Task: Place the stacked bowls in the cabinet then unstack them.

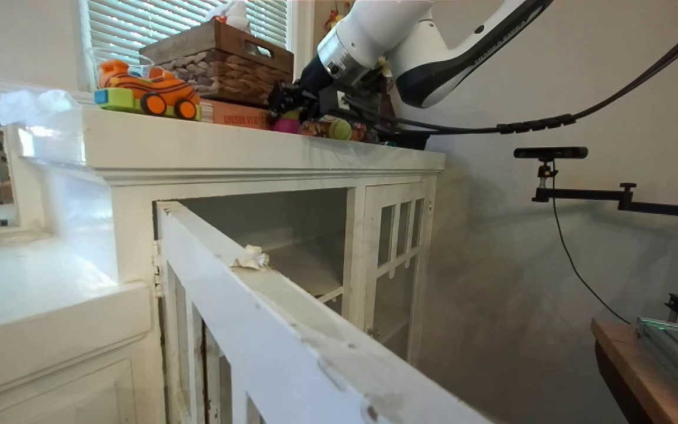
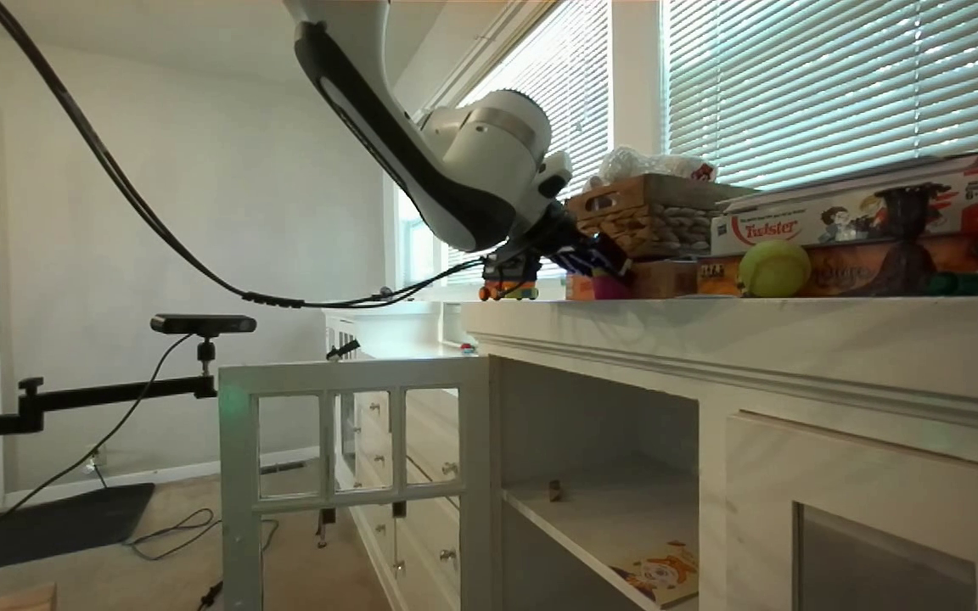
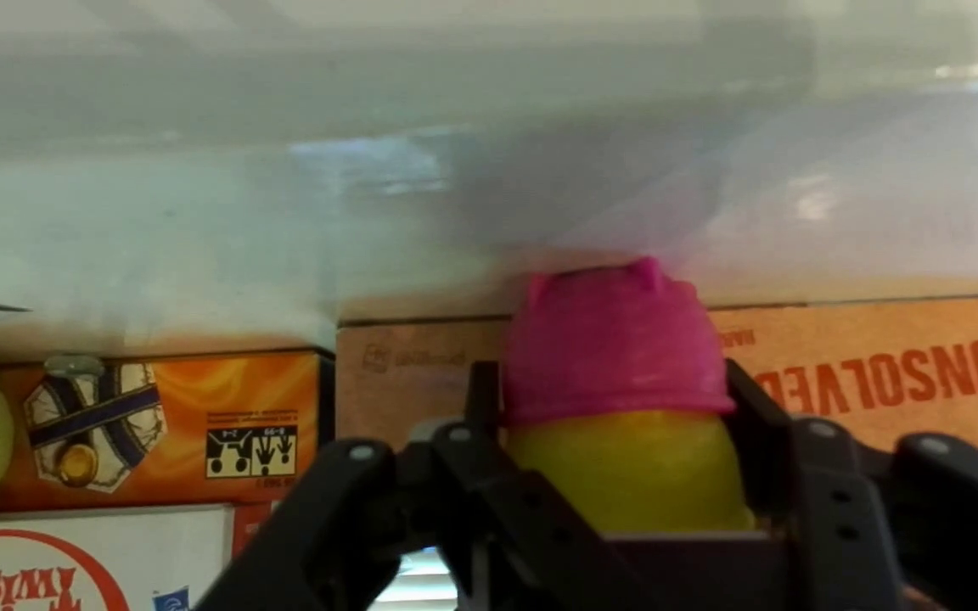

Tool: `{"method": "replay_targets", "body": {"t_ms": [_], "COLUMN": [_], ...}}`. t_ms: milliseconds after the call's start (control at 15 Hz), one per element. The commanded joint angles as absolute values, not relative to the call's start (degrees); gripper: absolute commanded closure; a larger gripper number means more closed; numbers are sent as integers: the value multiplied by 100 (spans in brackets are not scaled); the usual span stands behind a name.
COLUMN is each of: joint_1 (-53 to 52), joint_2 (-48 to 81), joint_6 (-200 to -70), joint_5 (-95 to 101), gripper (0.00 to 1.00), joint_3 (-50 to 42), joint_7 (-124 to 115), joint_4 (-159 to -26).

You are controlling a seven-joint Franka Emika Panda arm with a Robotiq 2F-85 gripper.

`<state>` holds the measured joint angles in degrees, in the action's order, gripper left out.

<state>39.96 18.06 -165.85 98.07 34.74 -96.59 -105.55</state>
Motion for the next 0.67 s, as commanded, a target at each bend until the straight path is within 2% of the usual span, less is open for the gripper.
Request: {"method": "replay_targets", "body": {"t_ms": [0, 600], "joint_1": [3956, 4197], "joint_2": [1797, 315], "joint_6": [-16503, -16903], "joint_5": [9744, 8604], "gripper": [63, 63], "joint_3": [3507, 3731], "joint_7": [-9776, -9598], "joint_4": [-10553, -11949]}}
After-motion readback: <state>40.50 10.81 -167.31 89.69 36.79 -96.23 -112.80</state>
